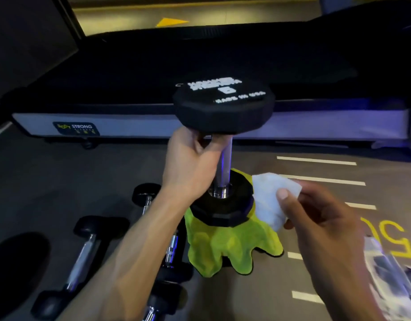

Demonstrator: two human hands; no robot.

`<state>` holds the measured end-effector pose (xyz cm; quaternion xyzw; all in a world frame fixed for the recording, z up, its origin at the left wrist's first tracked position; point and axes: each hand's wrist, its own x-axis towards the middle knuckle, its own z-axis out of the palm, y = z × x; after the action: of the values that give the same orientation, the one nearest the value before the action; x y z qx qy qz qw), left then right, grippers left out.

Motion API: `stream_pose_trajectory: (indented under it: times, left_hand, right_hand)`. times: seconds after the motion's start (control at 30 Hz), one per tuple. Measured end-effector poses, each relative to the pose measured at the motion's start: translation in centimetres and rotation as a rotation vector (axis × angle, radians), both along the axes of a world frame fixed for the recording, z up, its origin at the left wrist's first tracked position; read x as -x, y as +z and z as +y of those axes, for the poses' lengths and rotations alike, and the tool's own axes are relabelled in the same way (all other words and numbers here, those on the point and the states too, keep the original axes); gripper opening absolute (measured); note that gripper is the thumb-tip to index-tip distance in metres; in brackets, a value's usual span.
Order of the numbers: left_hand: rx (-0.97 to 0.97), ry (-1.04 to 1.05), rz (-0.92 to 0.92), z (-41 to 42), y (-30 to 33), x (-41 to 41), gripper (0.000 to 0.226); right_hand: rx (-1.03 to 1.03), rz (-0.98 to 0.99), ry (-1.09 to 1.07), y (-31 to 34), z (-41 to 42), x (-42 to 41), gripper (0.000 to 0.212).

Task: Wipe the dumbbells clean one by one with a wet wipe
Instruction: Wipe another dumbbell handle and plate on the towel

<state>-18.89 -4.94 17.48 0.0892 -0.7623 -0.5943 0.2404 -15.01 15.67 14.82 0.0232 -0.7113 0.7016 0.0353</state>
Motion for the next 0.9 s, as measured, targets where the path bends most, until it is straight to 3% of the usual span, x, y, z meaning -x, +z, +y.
stream_pose_trajectory:
  times: [0.1,0.37,0.5,0.63,0.8,0.9]
  left_hand:
    - [0.028,0.026,0.009,-0.4,-0.5,-0.4,0.04]
    - [0.031,0.03,-0.06,0.1,0.2,-0.2,0.04]
    - [-0.059,0.038,-0.076,-0.1,0.2,1.0,0.042]
    - [-0.073,0.014,-0.069,-0.3,0.6,2.0,0.044]
    - [-0.142,0.002,-0.077,-0.3,1.0,3.2,0.018]
    - [-0.166,0.032,-0.106,-0.4,1.4,3.7,0.02]
  right_hand:
    - [-0.037,0.071,0.092,-0.3,-0.8,-0.1,0.026]
    - [-0.101,0.085,0.163,-0.5,-2.3,1.3,0.041]
    - [-0.067,0.057,0.161,-0.9,-1.8,1.2,0.034]
    - [0.003,0.137,0.145,-1.1,-2.0,1.6,0.014]
    - [-0.352,0.348,0.144,-1.5,-2.6,2.6,0.025]
    - [-0.463,0.328,0.284,-0.7,-3.2,3.4,0.037]
